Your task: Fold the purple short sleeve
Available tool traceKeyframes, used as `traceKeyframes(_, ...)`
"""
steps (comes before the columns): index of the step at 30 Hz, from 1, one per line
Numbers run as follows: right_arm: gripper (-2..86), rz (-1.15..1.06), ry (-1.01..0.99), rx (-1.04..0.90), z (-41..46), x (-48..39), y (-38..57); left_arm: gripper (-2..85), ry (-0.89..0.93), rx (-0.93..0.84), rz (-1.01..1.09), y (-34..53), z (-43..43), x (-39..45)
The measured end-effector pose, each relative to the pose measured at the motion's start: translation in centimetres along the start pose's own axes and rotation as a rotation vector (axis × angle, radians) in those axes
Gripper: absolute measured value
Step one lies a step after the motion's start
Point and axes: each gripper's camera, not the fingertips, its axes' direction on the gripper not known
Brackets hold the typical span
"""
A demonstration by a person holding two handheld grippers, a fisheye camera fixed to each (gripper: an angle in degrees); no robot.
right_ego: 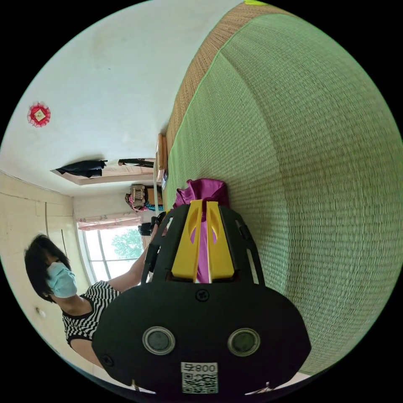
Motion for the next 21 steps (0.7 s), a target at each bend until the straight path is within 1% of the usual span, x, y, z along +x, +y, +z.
traceKeyframes(7,1.3,0.031,-0.035,0.036,1.2,0.3,-0.7,4.0,0.090,0.045,-0.022,-2.2,0.9,-0.9)
traceKeyframes(10,0.8,0.031,-0.042,0.050,1.8,0.1,-0.8,4.4,0.080,0.103,-0.030,-2.1,1.1,-1.3)
traceKeyframes(12,0.5,0.018,-0.036,0.064,2.3,-0.4,-0.5,4.6,0.080,0.146,0.002,-1.6,1.5,-0.8)
traceKeyframes(14,0.4,-0.019,-0.015,0.070,3.1,-1.4,0.0,4.8,-0.008,0.104,0.121,-0.6,3.6,1.5)
traceKeyframes(15,0.3,-0.068,0.028,0.073,4.0,-2.8,0.6,4.8,-0.036,0.077,0.163,-0.4,4.4,2.3)
traceKeyframes(17,0.4,-0.162,0.129,0.060,5.9,-5.3,1.6,5.0,-0.157,-0.035,0.327,0.7,8.4,5.6)
traceKeyframes(19,0.5,-0.312,0.303,-0.006,10.0,-8.9,2.7,4.9,-0.263,-0.110,0.445,1.3,11.8,7.8)
traceKeyframes(20,0.6,-0.349,0.354,-0.027,11.2,-9.8,2.9,4.7,-0.323,-0.157,0.510,1.5,14.1,9.0)
traceKeyframes(21,0.7,-0.428,0.461,-0.061,13.7,-11.4,3.4,4.5,-0.345,-0.178,0.537,1.5,15.2,9.4)
